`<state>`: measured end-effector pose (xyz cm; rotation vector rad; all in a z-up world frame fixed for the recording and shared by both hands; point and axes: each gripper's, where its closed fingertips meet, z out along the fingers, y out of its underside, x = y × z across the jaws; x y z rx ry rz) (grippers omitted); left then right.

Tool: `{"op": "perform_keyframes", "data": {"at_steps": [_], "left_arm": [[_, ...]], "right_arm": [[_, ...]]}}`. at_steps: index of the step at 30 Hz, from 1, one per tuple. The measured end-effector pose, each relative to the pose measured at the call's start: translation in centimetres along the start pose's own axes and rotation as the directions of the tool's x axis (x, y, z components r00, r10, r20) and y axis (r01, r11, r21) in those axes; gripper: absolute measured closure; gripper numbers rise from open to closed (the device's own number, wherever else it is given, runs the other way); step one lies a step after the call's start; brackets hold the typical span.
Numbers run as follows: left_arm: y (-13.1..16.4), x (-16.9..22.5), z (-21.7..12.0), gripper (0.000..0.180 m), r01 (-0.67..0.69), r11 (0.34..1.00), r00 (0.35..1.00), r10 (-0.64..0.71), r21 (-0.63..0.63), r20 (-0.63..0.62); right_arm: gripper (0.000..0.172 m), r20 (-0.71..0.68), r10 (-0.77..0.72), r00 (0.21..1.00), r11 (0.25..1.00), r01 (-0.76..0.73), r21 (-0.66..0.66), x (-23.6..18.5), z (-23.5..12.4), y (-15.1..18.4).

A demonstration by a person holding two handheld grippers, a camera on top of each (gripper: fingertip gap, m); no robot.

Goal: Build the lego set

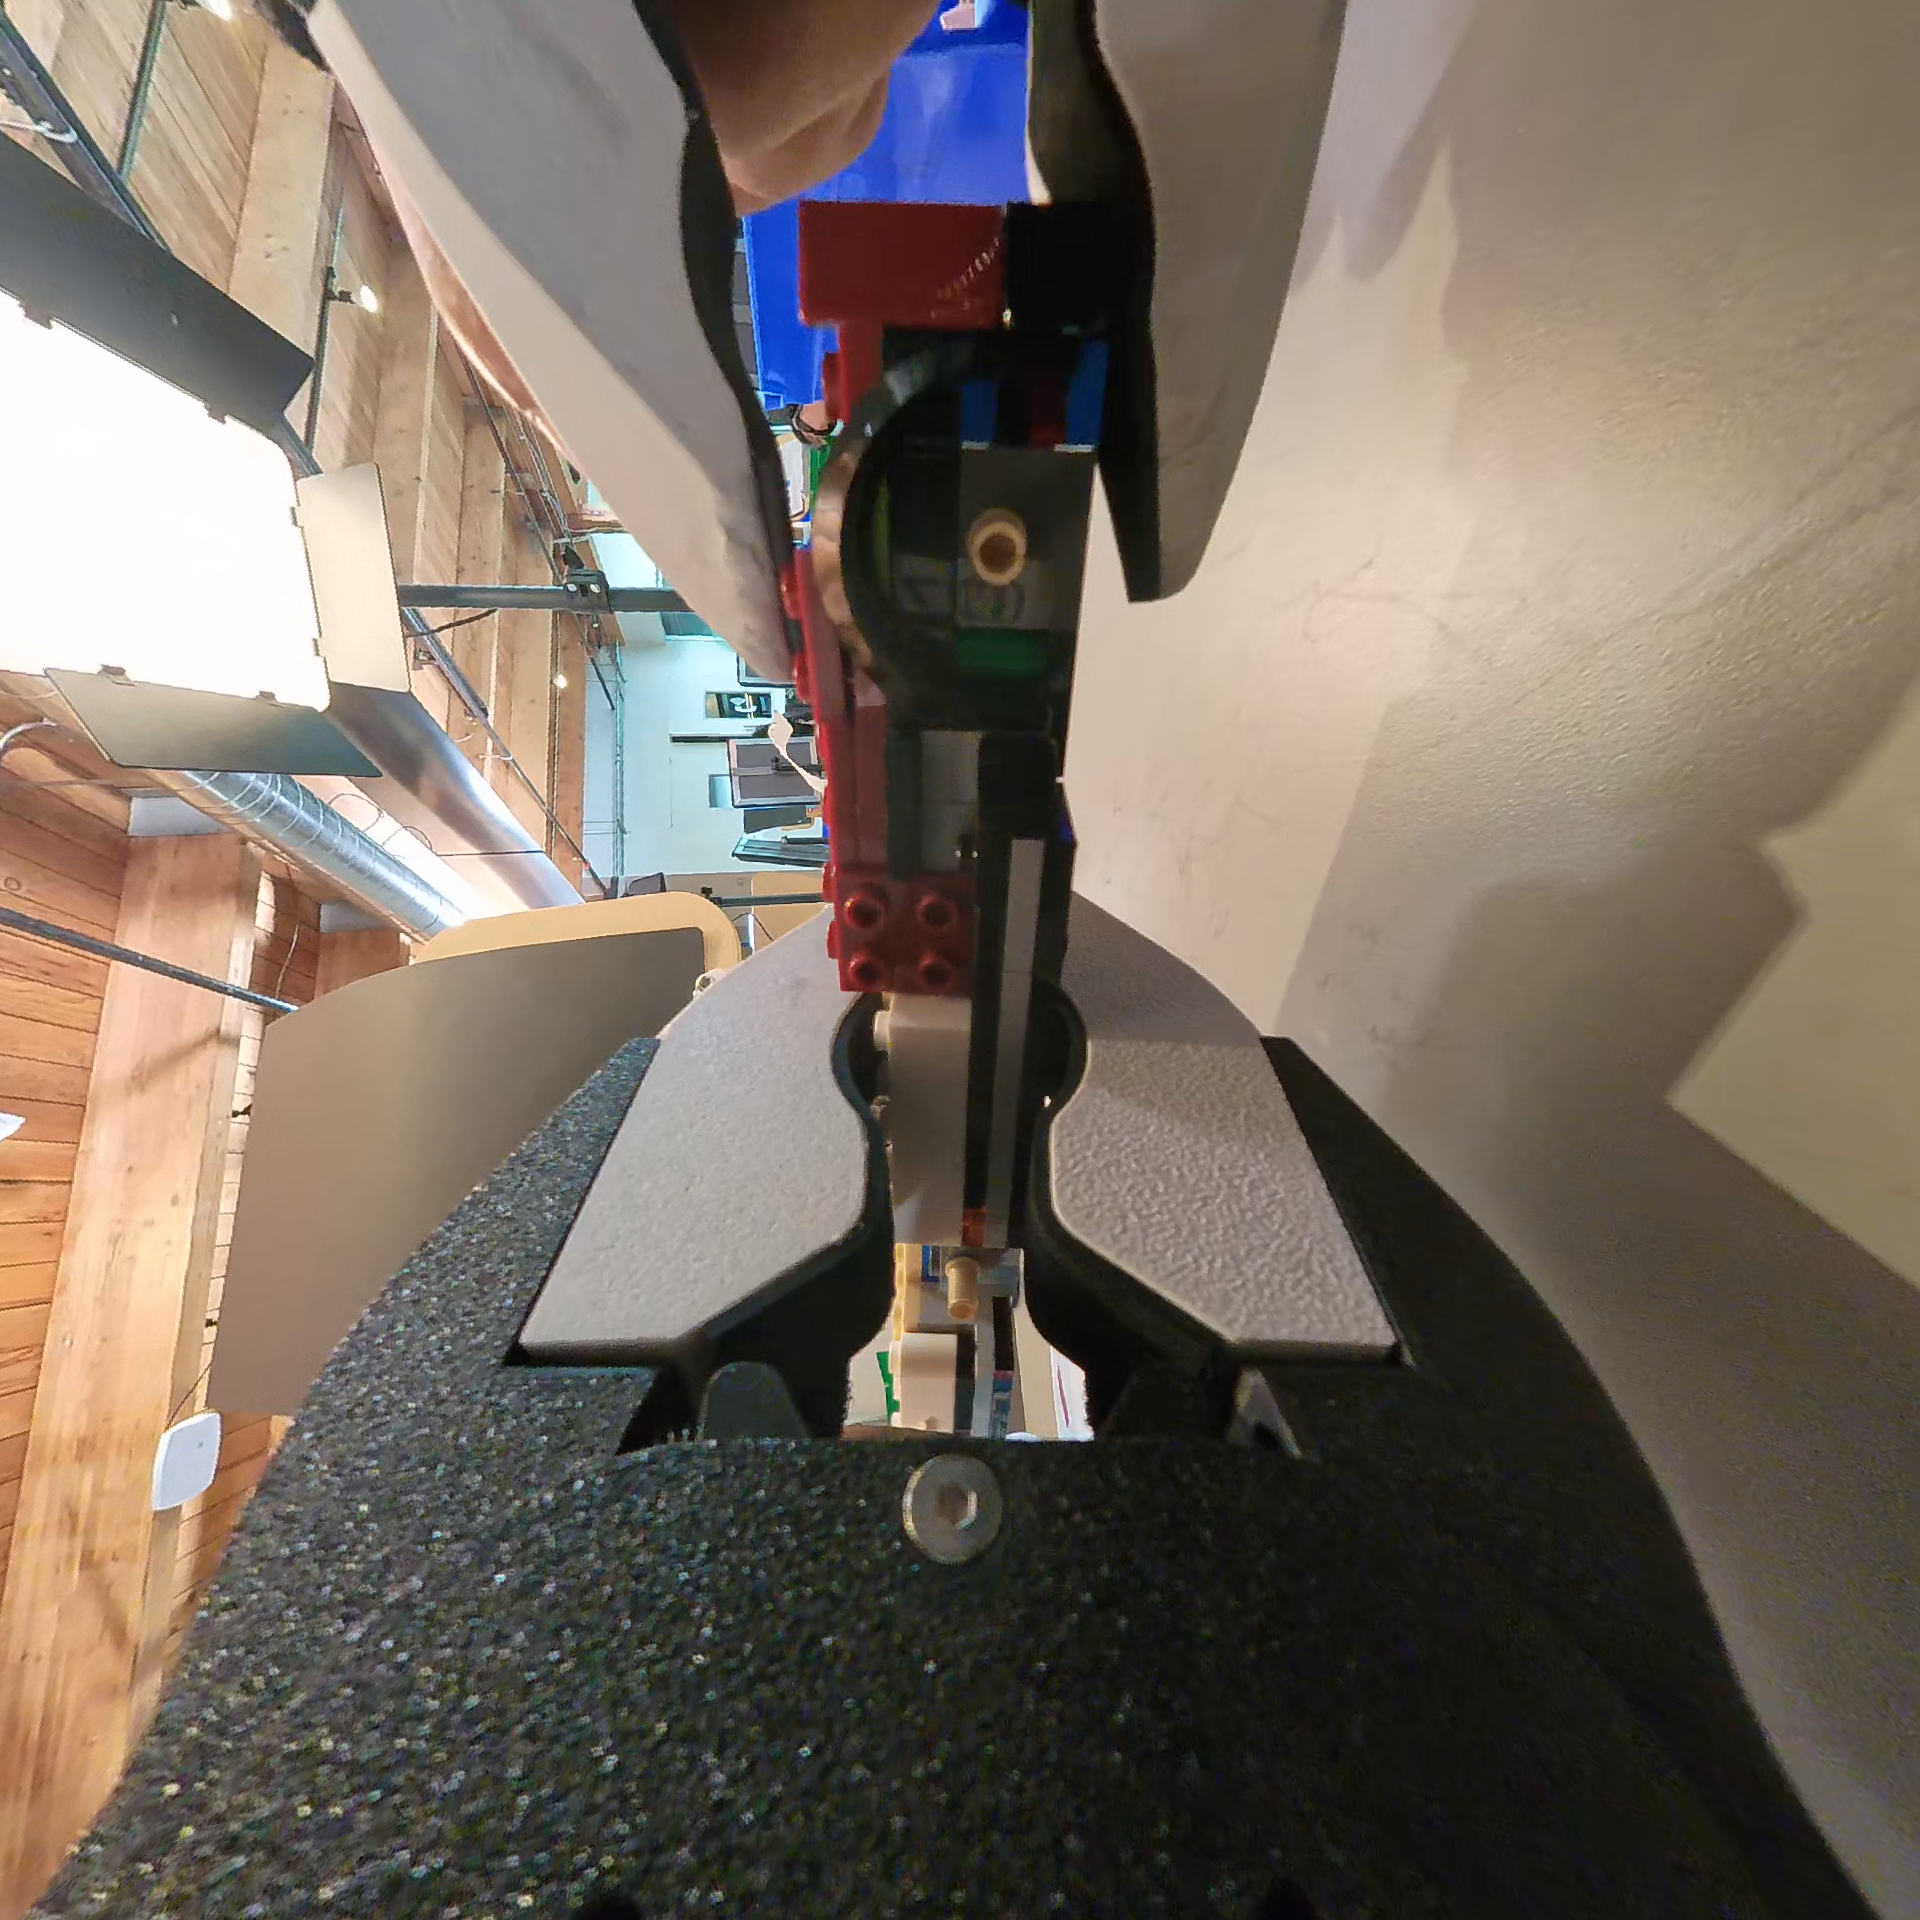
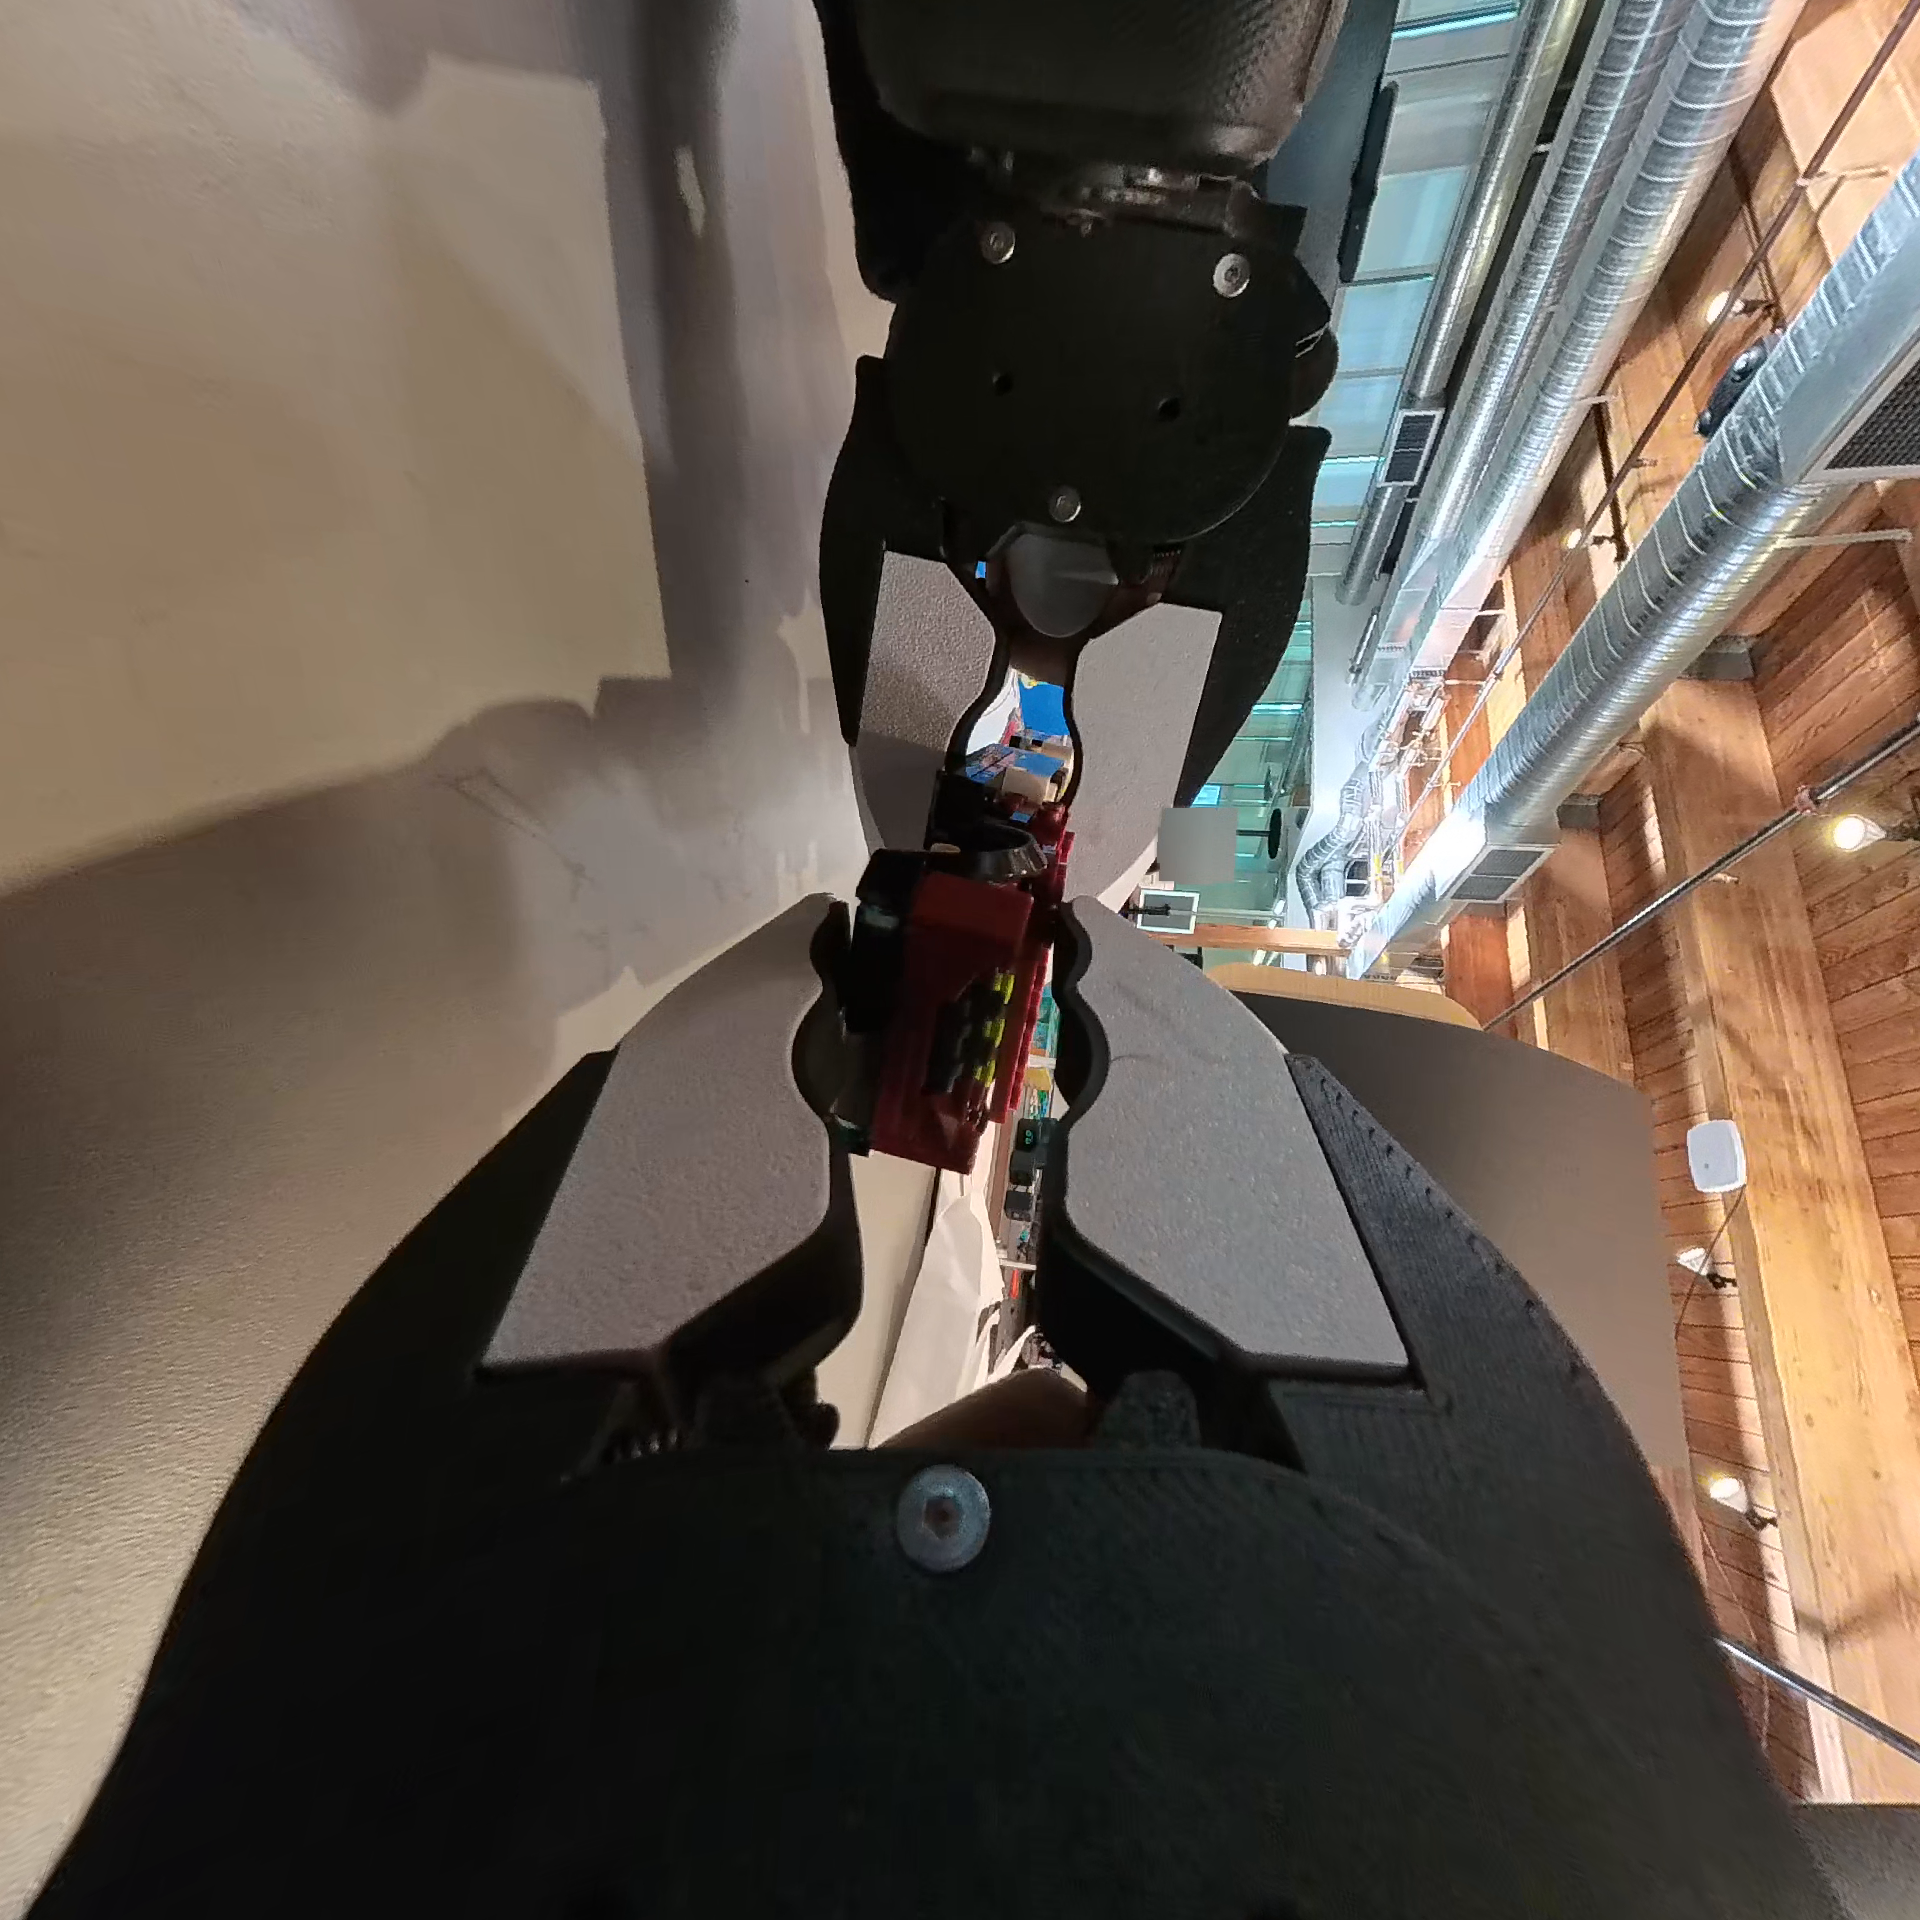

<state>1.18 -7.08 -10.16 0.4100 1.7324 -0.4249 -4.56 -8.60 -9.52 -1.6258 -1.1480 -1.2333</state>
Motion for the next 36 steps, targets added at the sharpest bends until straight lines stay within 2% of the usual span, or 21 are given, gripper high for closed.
{"op": "perform_keyframes", "data": {"at_steps": [10, 17, 25, 36], "left_arm": [[-0.10, 0.12, 0.04, 0.156, -0.012, 1.000, 1.000, 0.012, 0.003, -0.006], [-0.27, 0.20, 0.11, 0.155, 0.015, 1.000, 1.000, -0.014, 0.020, -0.011], [-0.02, 0.24, 0.08, 0.155, 0.030, 0.999, 0.999, -0.030, 0.020, -0.011], [-0.33, 0.39, -0.23, 0.155, 0.022, 0.999, 1.000, -0.021, 0.030, -0.019]], "right_arm": [[0.135, 0.015, -0.020, 1.000, 1.000, 0.020, 0.010, -0.14, -0.04, -0.17], [0.134, 0.030, 0.081, 0.996, 0.997, -0.081, 0.013, -0.04, -0.13, -0.33], [0.126, 0.061, 0.110, 0.992, 0.994, -0.110, -0.010, -0.07, -0.45, 0.07], [0.134, 0.068, 0.087, 0.994, 0.996, -0.085, -0.019, -0.47, -0.43, 0.28]]}}
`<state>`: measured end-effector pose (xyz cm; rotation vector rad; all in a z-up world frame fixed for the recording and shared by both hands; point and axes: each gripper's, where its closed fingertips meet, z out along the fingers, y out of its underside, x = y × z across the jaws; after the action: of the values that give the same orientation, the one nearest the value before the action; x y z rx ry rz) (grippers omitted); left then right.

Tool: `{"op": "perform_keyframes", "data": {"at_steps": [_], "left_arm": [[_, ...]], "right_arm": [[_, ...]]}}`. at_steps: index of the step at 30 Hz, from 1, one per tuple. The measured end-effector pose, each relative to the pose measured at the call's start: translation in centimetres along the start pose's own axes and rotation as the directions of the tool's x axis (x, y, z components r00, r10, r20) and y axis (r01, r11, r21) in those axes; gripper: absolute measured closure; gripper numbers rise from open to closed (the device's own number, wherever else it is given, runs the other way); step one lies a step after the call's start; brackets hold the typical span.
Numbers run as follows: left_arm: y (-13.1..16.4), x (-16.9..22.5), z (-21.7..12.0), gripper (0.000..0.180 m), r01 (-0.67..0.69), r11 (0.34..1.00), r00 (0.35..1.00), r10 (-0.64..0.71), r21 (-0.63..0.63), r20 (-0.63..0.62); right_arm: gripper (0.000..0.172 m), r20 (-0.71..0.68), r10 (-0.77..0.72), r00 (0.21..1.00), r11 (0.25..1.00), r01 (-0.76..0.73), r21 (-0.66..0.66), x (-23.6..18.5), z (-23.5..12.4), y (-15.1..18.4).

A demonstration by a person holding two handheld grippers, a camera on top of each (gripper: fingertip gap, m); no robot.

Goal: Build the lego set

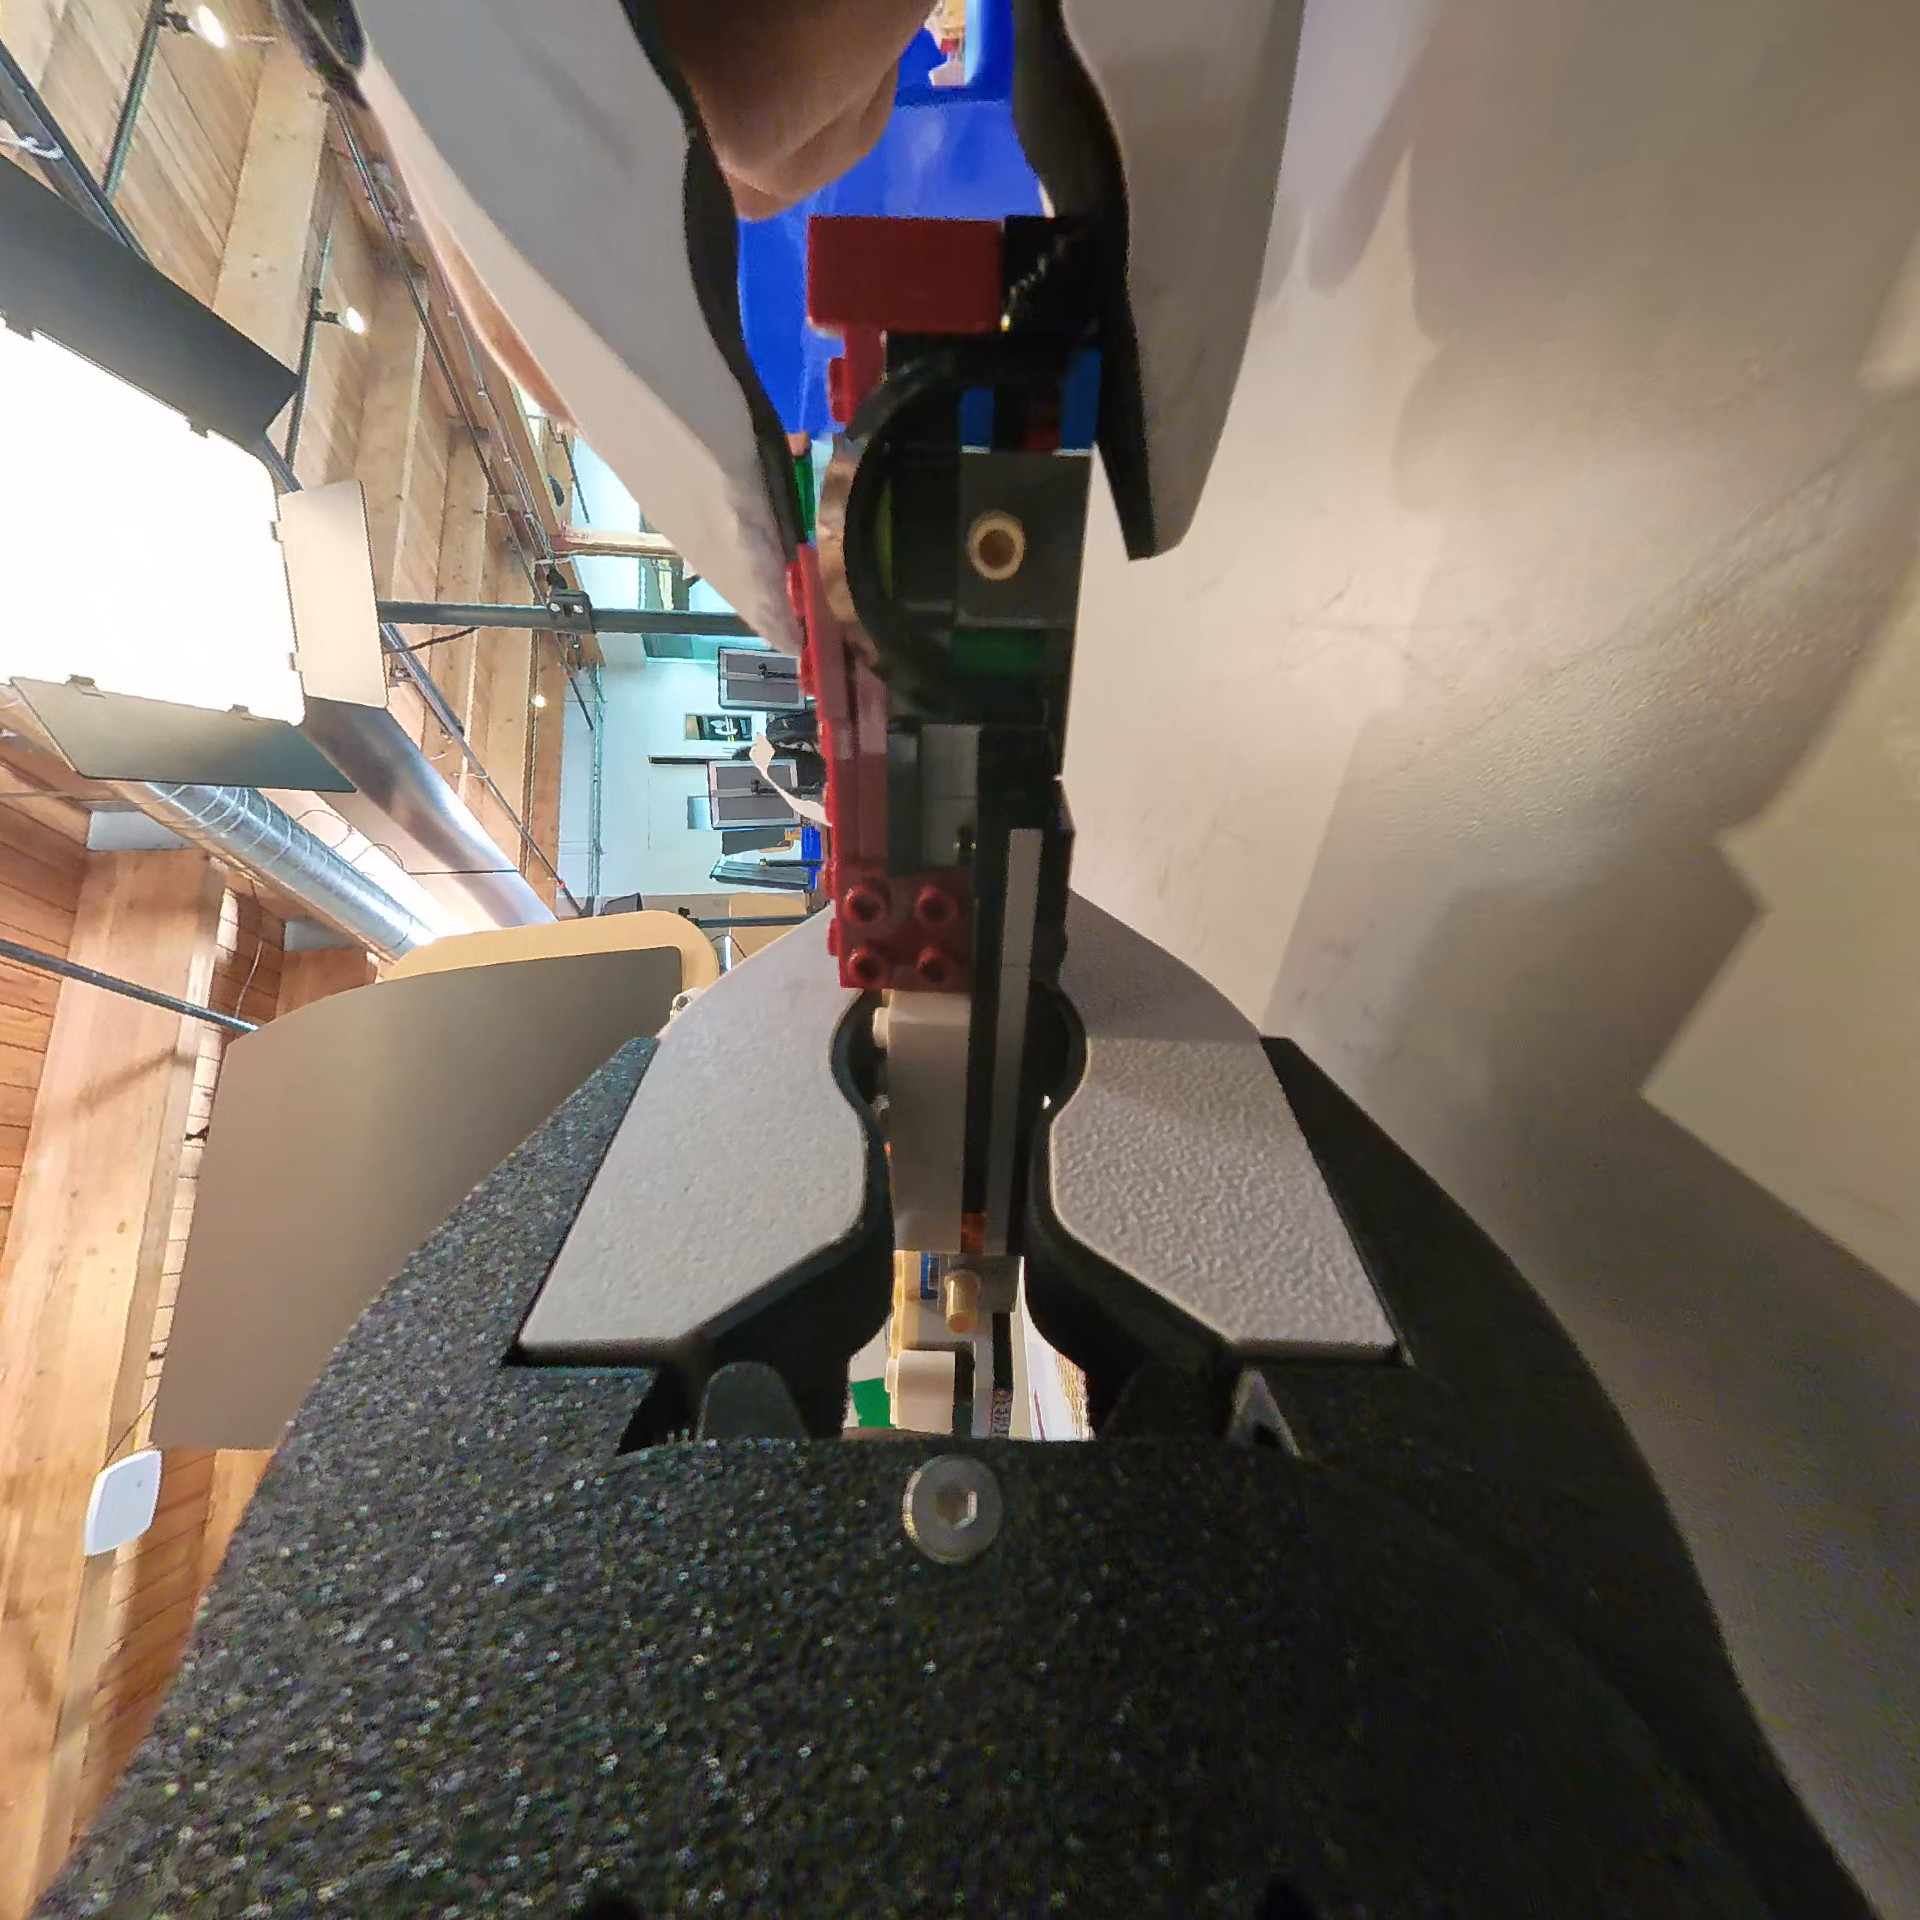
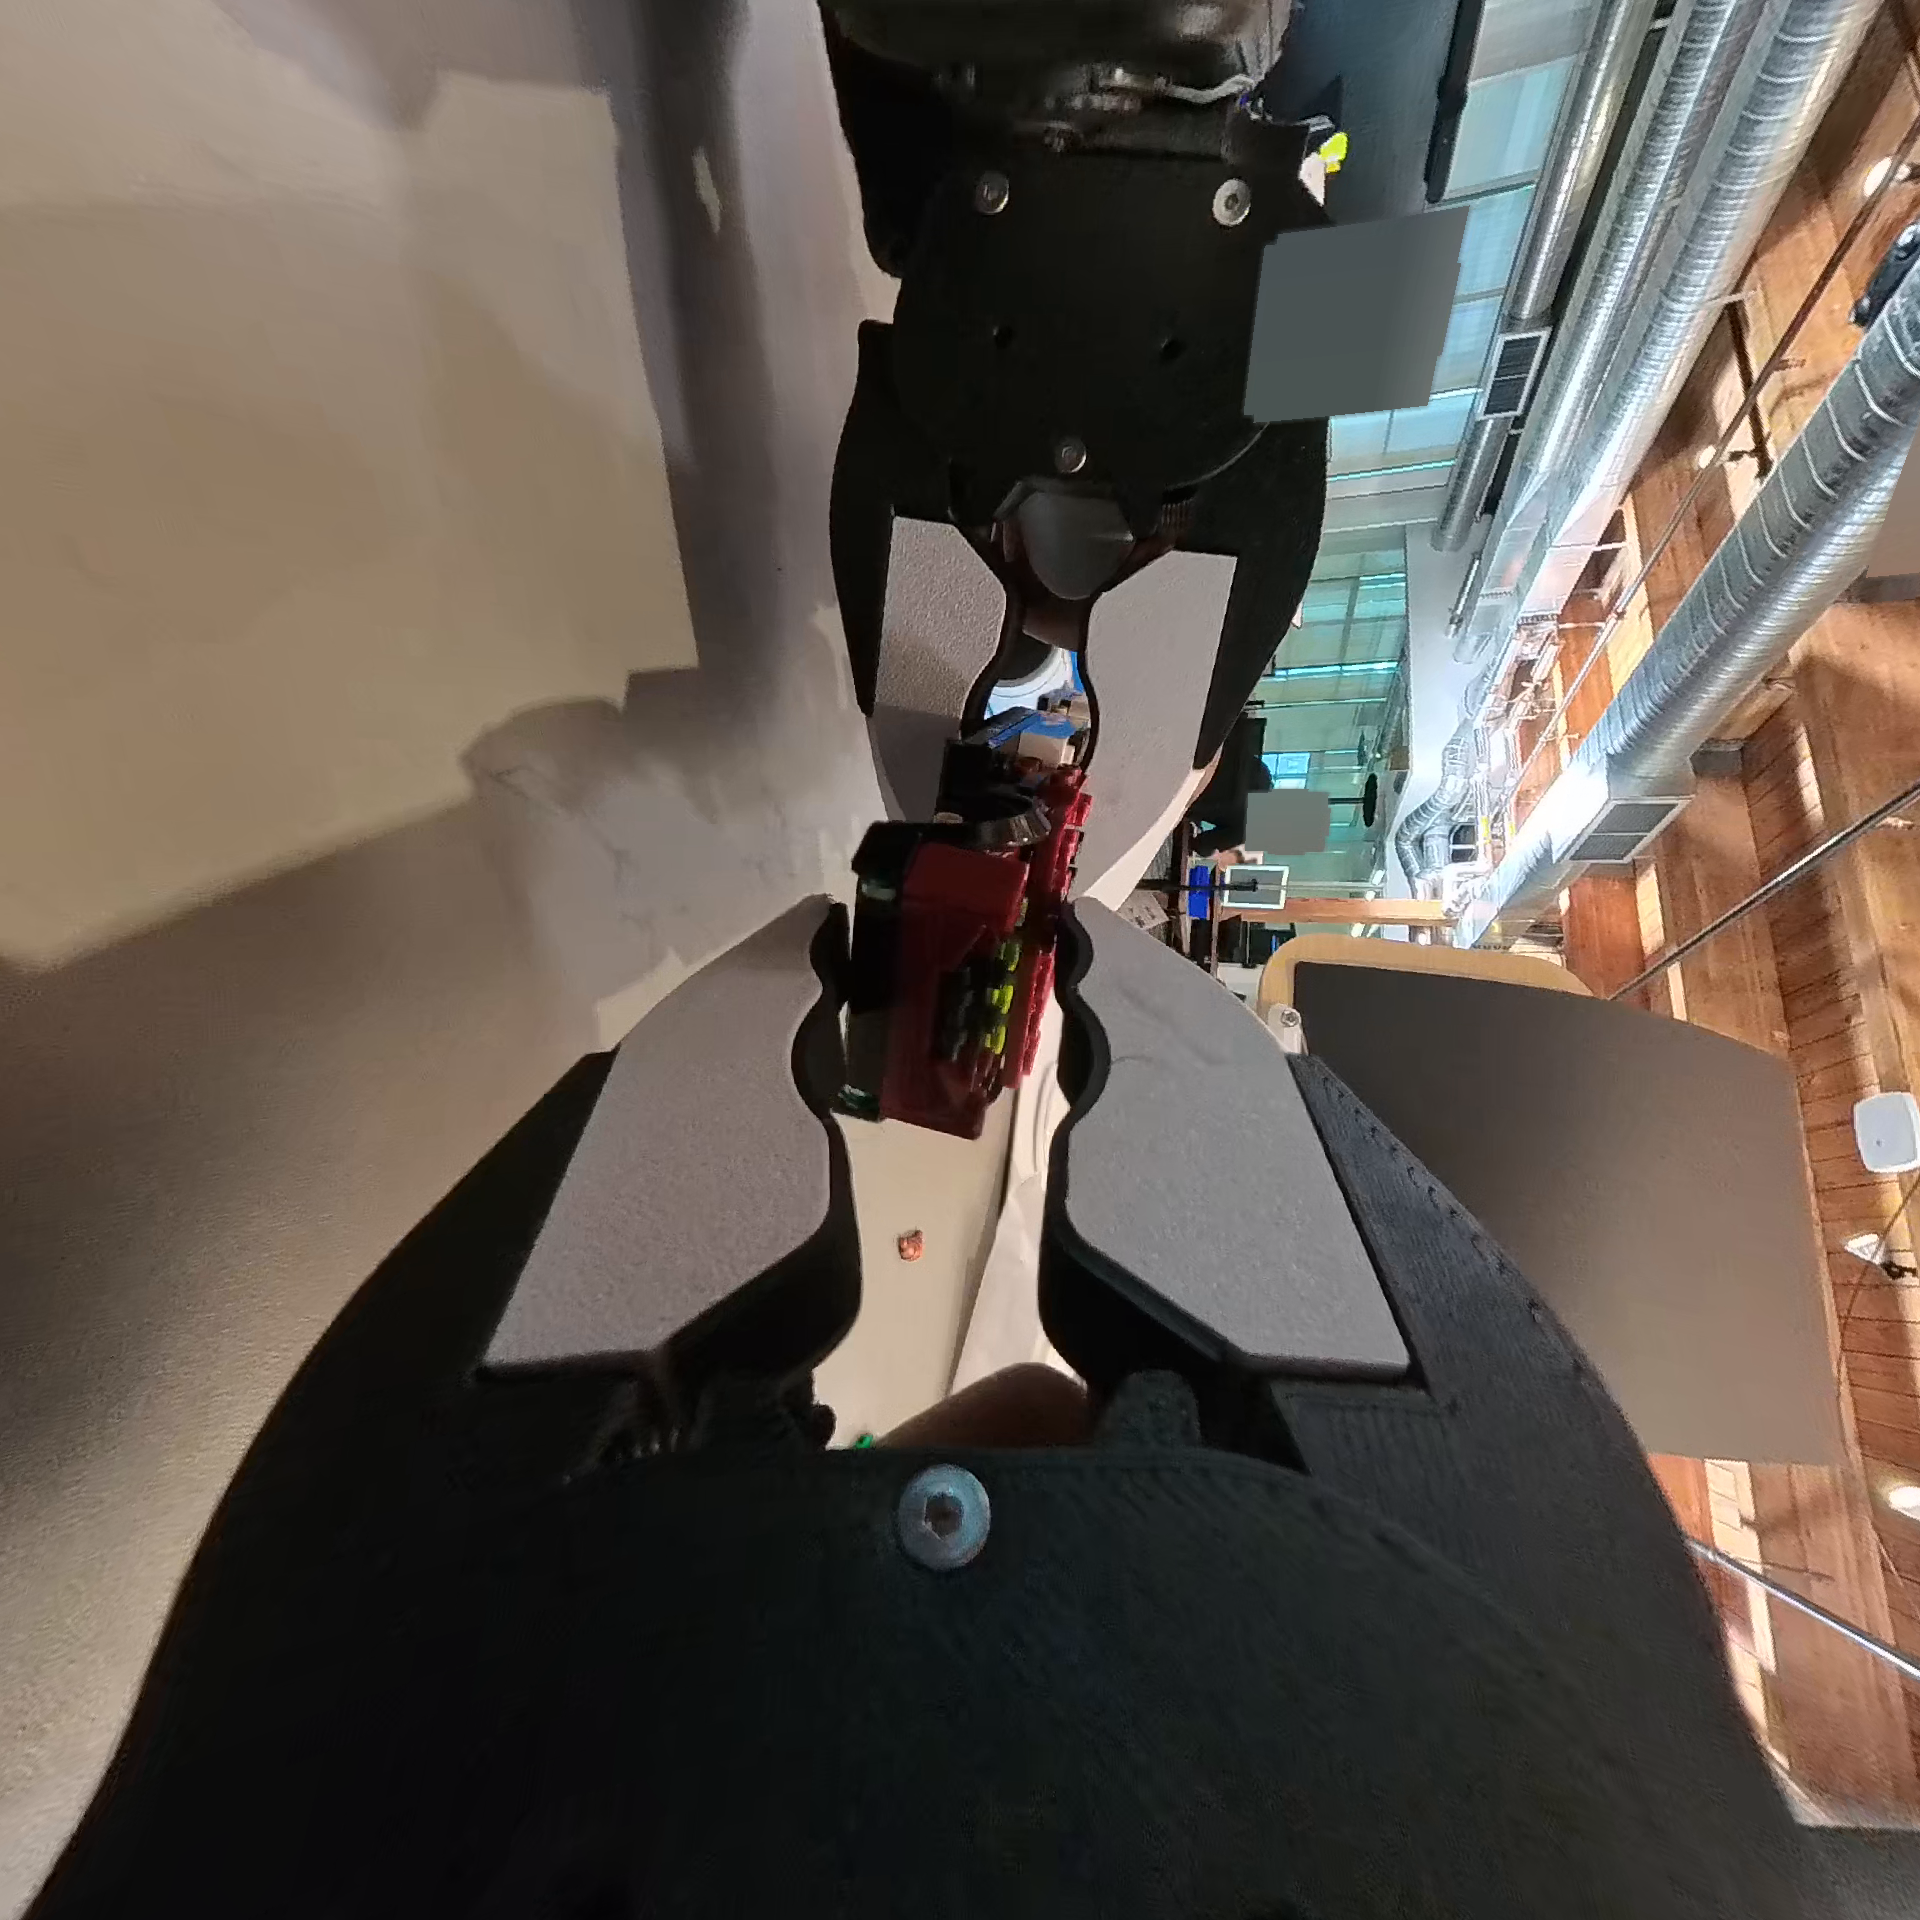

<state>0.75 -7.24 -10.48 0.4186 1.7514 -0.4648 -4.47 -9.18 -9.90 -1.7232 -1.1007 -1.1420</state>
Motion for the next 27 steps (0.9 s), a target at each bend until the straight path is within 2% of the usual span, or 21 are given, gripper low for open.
{"op": "perform_keyframes", "data": {"at_steps": [17, 24, 27], "left_arm": [[-0.1, 0.3, -0.3, 0.156, -0.016, 1.000, 1.000, 0.016, -0.007, 0.007], [0.2, 0.3, -0.2, 0.155, 0.027, 1.000, 0.999, -0.027, 0.005, 0.032], [0.6, -0.2, -0.4, 0.155, 0.040, 0.999, 0.997, -0.040, 0.007, 0.063]], "right_arm": [[0.134, 0.019, 0.007, 1.000, 1.000, -0.008, 0.025, -0.2, 0.0, -0.3], [0.133, -0.032, 0.025, 0.999, 1.000, -0.025, -0.010, 0.3, 0.1, 0.2], [0.126, -0.054, 0.040, 0.998, 0.999, -0.041, -0.012, 0.9, -0.3, 0.4]]}}
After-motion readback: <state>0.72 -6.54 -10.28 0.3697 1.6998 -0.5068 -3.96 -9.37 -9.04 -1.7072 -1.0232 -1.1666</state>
